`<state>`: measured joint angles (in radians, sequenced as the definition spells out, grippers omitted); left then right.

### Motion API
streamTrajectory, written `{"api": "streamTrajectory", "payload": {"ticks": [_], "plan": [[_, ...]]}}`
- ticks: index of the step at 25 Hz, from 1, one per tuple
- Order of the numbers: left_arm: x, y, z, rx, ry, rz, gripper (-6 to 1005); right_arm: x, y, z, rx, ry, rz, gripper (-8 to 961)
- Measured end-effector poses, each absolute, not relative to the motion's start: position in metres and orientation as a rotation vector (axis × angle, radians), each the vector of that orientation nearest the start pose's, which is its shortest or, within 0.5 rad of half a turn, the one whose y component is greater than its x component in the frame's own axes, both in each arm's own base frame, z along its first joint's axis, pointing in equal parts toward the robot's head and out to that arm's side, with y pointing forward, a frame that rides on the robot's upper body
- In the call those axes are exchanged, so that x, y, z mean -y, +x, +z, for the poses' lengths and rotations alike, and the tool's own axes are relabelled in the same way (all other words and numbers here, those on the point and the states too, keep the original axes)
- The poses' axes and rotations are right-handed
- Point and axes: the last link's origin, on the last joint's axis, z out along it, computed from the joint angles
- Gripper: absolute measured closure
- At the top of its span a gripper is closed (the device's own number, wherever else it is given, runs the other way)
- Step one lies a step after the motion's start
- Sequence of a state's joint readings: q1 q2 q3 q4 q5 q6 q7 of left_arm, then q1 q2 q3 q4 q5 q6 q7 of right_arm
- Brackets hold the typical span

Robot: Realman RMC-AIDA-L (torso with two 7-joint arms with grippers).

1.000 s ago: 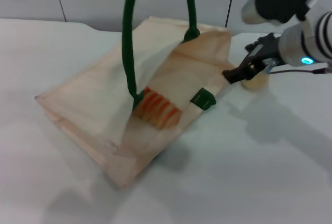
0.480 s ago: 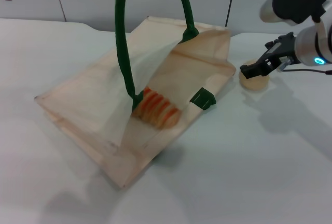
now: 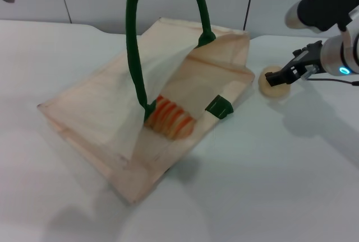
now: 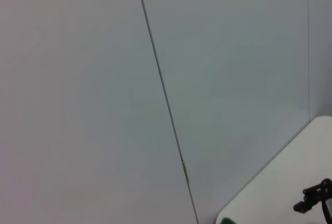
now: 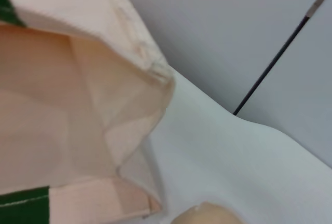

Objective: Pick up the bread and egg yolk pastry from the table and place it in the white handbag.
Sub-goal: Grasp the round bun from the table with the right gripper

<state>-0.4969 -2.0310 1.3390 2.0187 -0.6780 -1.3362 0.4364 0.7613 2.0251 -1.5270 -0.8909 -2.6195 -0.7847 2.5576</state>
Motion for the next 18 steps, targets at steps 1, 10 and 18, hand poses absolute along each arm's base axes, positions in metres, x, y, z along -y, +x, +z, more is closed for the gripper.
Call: {"api": "streamTrajectory", "payload": {"ticks": [1, 10, 18], "plan": [[-0.3469, -0.0535, 0.1081, 0.415, -2.294, -0.235, 887, -0.4473, 0.1951, -0.0253, -0.615, -2.301, -0.274, 60], [-0.3466, -0.0531, 0.1083, 0.419, -2.300, -0.231, 887, -0.4486, 0.1956, -0.0240, -0.647, -2.292, -0.236, 60], [-0.3464, -0.0528, 0.1080, 0.419, -2.304, -0.226, 887, -0.4465, 0.1987, -0.0318, -0.675, -2.305, -0.218, 60]]}}
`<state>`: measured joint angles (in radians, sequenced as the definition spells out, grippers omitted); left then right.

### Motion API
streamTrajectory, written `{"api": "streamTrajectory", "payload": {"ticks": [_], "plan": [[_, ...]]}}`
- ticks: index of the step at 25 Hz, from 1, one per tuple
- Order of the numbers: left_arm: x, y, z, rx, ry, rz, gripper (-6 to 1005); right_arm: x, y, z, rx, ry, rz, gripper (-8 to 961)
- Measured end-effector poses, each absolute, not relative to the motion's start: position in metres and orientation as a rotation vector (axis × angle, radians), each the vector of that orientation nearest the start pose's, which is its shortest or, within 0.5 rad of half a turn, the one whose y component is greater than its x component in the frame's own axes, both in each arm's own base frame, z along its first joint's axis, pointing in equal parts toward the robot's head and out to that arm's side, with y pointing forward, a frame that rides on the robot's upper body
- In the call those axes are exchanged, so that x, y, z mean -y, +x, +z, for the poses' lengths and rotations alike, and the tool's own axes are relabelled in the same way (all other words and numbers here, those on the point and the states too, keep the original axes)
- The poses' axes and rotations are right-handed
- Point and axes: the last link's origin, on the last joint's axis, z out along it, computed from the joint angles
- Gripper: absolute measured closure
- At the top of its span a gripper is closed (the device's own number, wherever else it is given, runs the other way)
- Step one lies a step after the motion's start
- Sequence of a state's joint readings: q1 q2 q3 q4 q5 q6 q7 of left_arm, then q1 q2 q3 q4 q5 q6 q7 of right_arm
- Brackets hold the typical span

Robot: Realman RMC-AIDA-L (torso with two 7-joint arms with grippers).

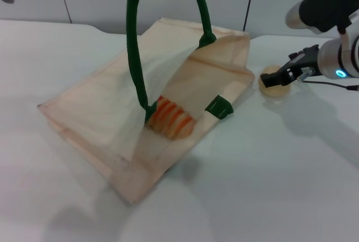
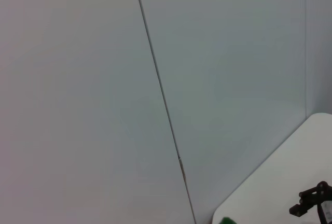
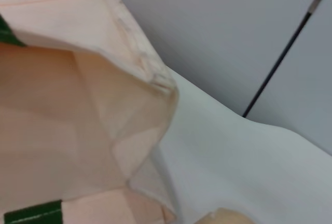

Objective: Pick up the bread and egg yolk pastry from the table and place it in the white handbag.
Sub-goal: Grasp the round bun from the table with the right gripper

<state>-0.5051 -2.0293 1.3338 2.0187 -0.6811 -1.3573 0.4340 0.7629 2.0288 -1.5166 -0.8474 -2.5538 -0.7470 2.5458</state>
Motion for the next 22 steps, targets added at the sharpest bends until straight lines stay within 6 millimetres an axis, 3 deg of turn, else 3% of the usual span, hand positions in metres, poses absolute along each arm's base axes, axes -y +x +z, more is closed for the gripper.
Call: {"api": "streamTrajectory", "payload": {"ticks": [22], "plan": [[-0.347, -0.050, 0.108, 0.412, -2.308, -0.227, 888, -0.451, 0.215, -0.041, -0.706, -2.289, -0.217, 64]]}}
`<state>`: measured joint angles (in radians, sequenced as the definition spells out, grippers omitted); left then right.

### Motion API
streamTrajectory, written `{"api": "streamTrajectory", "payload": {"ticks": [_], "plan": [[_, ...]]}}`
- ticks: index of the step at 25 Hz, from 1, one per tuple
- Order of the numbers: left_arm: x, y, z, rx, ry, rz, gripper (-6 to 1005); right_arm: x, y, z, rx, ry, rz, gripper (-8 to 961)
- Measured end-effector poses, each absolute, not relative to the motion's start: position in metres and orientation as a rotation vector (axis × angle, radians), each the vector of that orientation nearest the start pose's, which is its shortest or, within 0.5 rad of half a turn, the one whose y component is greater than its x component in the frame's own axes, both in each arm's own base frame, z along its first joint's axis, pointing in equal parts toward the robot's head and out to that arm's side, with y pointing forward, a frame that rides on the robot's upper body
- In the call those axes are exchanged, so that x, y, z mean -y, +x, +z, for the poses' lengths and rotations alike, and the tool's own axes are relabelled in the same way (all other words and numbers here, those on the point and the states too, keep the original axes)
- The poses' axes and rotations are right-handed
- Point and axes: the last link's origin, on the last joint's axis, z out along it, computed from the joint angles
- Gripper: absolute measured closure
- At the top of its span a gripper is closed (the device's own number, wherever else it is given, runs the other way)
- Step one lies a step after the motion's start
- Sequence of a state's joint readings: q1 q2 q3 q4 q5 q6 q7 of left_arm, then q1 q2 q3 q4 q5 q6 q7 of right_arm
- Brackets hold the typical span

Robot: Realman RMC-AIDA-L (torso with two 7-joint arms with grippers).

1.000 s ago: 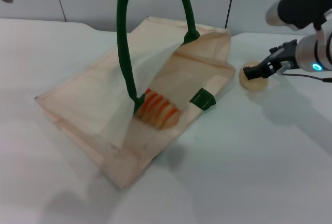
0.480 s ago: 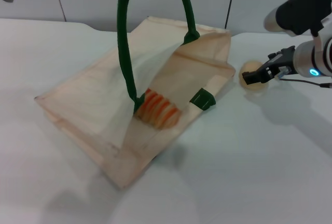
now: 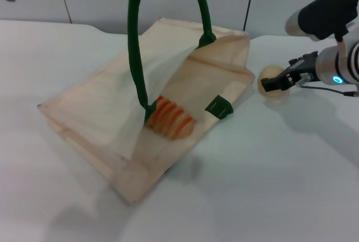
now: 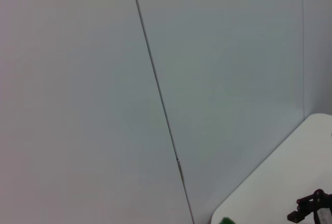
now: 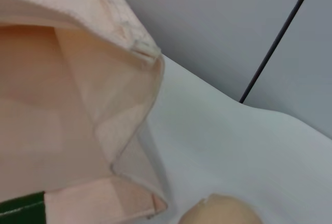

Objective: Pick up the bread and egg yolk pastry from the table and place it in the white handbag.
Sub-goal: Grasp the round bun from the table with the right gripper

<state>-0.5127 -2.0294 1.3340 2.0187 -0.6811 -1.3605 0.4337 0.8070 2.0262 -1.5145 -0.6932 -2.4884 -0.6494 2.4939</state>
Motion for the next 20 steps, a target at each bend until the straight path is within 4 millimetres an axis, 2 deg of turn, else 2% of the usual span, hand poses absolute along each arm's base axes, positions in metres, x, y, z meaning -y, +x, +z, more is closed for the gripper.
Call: {"api": "streamTrajectory", "payload": {"ticks": [14, 20], "plan": [[-0.346, -0.049, 0.107, 0.403, -2.318, -0.218, 888, -0.450, 0.220, -0.045, -0.729, -2.283, -0.203, 70], [-0.346, -0.049, 0.106, 0.403, -2.322, -0.215, 888, -0.448, 0.224, -0.047, -0.728, -2.289, -0.219, 263]]}}
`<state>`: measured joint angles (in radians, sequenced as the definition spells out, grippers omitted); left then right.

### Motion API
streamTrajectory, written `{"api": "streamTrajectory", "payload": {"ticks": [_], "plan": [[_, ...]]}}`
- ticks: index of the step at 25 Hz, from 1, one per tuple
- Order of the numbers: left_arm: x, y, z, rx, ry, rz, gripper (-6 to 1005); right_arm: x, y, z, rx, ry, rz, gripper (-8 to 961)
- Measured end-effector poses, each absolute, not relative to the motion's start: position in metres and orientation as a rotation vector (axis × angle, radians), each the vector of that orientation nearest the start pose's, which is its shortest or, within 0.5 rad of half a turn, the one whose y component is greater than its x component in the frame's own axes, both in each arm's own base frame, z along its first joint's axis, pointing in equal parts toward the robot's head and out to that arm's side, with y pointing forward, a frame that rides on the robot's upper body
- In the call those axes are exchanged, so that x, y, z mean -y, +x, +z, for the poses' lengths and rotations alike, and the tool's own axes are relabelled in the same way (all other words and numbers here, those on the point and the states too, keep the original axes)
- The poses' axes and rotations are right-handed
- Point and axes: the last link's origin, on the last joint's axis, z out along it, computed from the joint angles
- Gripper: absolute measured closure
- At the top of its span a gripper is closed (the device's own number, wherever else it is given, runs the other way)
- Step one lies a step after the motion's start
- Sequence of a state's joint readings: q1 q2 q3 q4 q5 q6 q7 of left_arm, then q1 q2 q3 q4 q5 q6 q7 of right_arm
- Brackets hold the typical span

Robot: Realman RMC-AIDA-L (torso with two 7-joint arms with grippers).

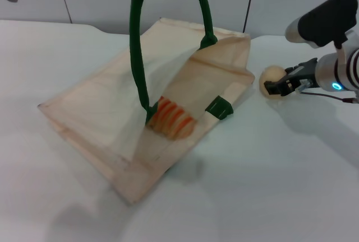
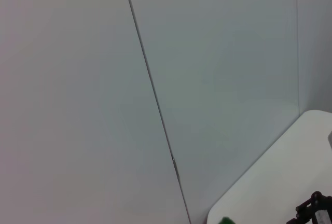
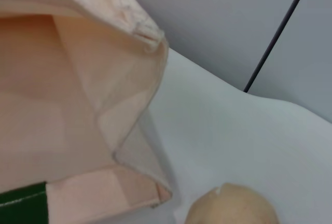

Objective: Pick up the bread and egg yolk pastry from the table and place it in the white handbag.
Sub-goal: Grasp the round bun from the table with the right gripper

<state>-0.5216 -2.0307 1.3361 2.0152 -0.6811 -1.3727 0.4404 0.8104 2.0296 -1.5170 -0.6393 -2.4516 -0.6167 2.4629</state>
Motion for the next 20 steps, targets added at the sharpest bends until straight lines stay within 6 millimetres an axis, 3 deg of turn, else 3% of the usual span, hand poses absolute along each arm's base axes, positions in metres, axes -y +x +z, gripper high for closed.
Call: {"api": "streamTrajectory", "payload": {"ticks": [8, 20], "plan": [[-0.347, -0.050, 0.105, 0.403, -2.319, -0.208, 889, -0.449, 0.223, -0.047, -0.728, -2.294, -0.221, 379], [-0.348, -0.052, 0.107, 0.411, -2.311, -0.204, 889, -0.450, 0.210, -0.044, -0.710, -2.308, -0.187, 439]]}}
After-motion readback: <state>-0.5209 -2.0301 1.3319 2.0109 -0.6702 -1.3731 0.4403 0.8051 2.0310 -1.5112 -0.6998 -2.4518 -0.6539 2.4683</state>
